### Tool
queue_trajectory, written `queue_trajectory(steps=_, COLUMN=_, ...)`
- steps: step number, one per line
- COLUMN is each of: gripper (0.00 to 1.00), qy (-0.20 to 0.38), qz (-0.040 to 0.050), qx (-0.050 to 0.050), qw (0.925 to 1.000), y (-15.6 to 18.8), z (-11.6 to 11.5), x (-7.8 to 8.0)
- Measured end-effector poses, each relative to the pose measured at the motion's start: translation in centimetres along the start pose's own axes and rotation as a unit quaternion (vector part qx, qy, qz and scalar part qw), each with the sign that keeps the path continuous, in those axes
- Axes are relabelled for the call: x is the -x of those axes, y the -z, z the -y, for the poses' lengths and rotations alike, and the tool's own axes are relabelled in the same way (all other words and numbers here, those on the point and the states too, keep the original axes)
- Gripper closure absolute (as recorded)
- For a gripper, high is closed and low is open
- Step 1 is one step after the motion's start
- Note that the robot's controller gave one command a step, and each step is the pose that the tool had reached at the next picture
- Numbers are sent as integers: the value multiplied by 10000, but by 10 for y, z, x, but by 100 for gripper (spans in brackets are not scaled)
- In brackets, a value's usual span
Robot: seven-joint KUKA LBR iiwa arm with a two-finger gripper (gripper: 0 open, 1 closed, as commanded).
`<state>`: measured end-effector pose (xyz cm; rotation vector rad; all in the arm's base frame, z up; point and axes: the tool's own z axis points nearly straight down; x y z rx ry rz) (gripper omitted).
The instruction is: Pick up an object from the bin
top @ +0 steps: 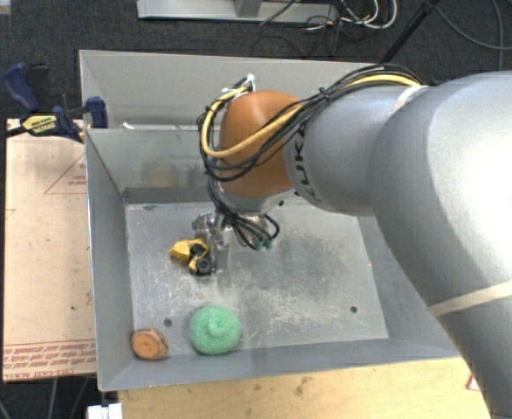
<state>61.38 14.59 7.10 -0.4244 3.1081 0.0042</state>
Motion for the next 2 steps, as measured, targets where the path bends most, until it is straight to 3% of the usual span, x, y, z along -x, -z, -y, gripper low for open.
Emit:
queue_trajectory(steps=1, gripper=100, qy=0, qz=0, qx=0, qw=10000, y=0, z=0, x=0)
queue_trajectory(steps=2, gripper=100, qy=-185, qz=11, qx=-6, qw=9998, y=153, z=-8, x=-8)
